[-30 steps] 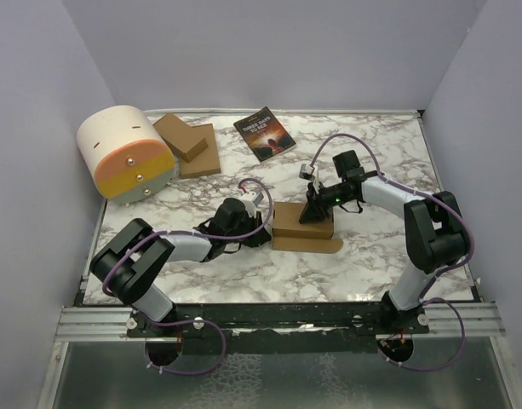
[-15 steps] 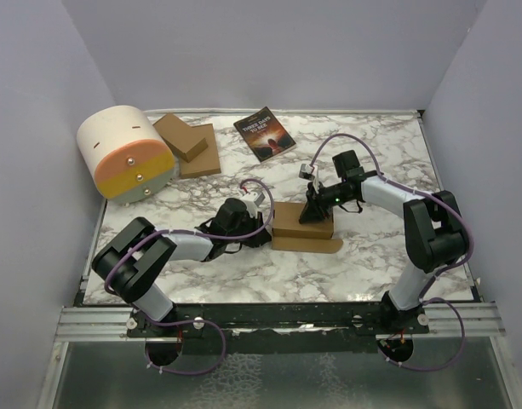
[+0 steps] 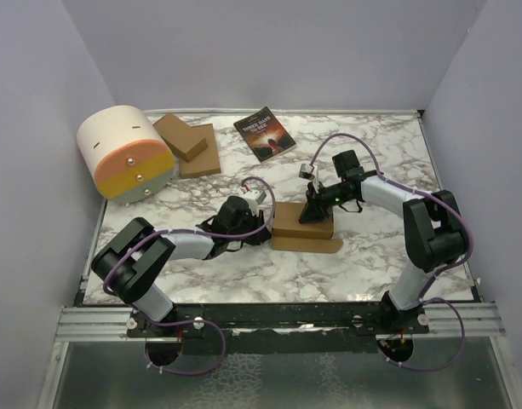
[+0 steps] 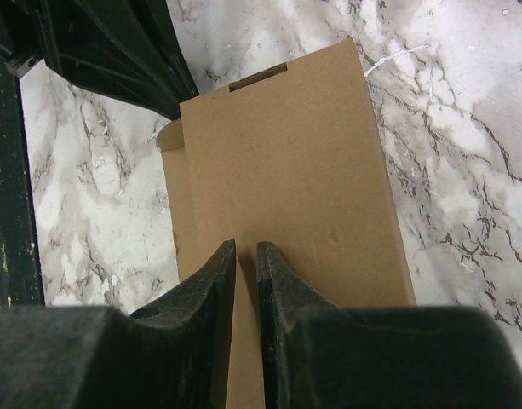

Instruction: Fold the paper box

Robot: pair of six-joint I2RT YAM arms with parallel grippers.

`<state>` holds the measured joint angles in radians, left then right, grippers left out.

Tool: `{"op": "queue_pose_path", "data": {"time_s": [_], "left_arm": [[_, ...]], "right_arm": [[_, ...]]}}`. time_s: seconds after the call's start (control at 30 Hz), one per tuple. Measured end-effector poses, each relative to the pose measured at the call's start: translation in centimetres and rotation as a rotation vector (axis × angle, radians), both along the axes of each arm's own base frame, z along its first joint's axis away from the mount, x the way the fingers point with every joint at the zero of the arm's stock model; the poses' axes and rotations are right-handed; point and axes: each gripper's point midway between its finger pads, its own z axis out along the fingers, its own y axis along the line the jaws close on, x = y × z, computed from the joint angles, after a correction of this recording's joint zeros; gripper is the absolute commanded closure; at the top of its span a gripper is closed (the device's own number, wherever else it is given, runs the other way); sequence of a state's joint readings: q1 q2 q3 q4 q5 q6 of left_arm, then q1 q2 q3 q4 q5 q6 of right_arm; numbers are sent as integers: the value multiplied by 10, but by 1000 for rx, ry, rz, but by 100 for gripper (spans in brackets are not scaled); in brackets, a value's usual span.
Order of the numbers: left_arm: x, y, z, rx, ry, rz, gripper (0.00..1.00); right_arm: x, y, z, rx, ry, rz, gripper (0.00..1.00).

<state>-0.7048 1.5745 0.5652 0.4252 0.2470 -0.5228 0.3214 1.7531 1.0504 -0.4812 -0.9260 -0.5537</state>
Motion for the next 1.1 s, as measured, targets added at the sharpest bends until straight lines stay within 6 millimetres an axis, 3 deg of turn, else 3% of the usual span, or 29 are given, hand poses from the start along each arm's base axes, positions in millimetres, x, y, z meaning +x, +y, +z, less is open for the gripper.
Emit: {"op": "queue_pose_path", "data": {"time_s": [0.17, 0.5, 0.83, 1.1], "left_arm": [[5, 7, 4, 25, -20, 41, 90], [3, 11, 35, -9, -90, 38, 87], [-73, 31, -13, -77, 122, 23, 87], [-64, 17, -9, -189, 163, 121, 87]], "right_arm": [[0, 0, 0, 0, 0, 0, 83], [0, 0, 0, 0, 1, 0, 82], [0, 0, 0, 0, 2, 0, 82], [0, 0, 0, -1, 3, 0, 82]]}}
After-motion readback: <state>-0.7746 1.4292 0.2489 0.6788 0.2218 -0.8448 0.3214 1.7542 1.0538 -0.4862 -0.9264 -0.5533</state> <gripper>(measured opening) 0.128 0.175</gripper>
